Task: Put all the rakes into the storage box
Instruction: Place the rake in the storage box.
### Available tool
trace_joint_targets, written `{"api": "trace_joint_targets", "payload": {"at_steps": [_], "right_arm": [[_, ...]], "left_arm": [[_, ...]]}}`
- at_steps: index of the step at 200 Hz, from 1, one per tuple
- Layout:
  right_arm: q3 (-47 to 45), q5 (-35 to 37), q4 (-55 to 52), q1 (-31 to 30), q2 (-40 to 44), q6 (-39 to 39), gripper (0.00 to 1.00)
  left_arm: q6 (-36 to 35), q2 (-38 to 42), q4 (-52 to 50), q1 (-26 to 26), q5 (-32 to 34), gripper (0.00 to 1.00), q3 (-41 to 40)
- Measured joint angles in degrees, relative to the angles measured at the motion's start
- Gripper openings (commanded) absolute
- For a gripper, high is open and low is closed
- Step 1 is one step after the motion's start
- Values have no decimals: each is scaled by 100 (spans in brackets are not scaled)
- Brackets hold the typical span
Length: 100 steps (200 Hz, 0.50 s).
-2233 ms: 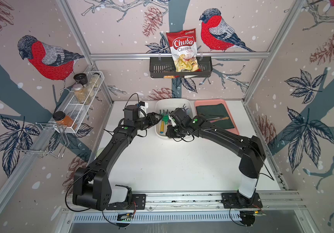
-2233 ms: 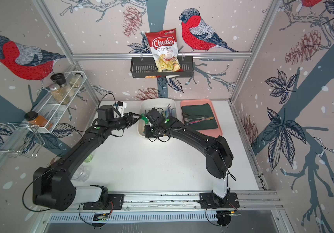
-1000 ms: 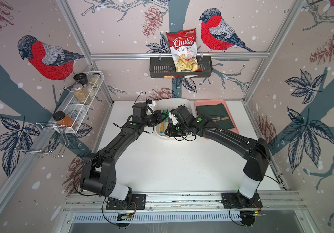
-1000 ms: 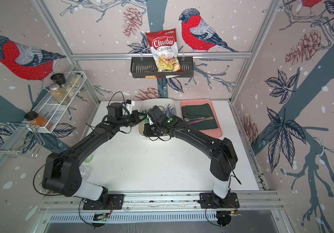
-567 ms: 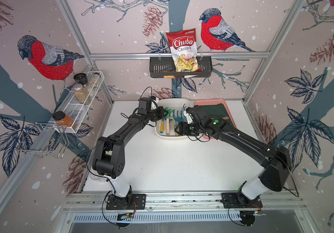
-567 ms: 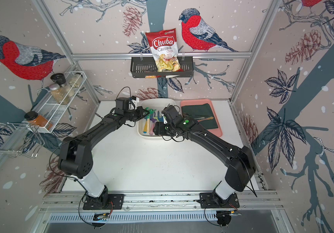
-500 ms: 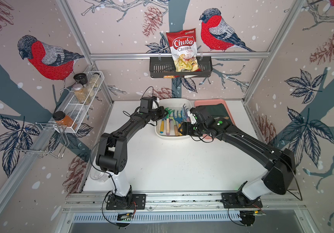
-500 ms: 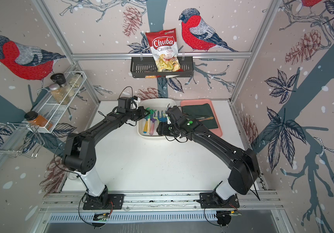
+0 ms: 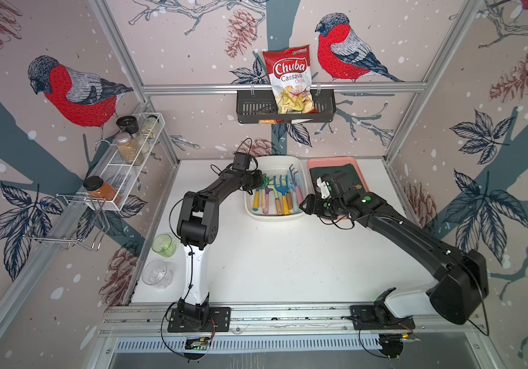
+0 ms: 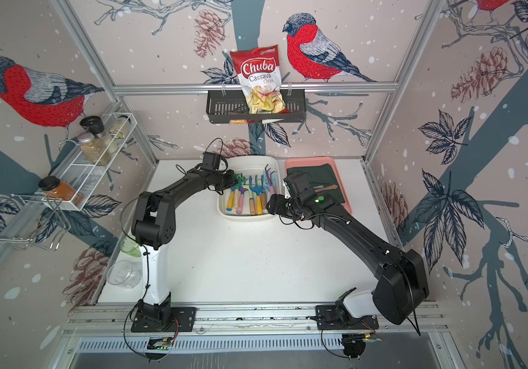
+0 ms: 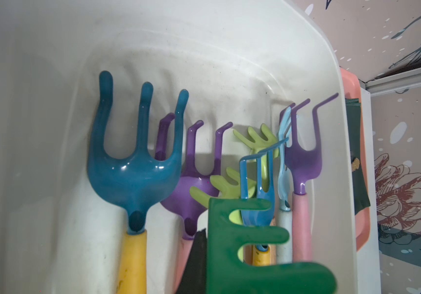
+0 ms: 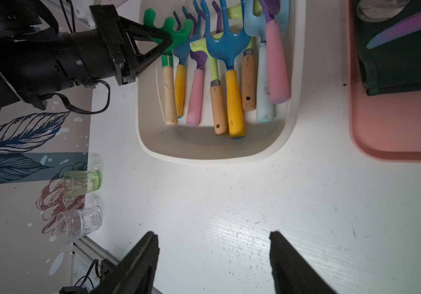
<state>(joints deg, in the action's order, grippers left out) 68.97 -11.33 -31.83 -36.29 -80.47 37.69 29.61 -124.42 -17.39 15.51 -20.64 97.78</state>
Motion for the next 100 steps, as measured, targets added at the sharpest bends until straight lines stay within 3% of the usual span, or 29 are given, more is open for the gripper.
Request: {"api": "trace_joint_targets", "payload": {"at_steps": [100], "right_arm": [[-9,-221,7,168,-111,-85,72]], "left_arm": [[-107,-826,-302,-7,155,0,1069]]}}
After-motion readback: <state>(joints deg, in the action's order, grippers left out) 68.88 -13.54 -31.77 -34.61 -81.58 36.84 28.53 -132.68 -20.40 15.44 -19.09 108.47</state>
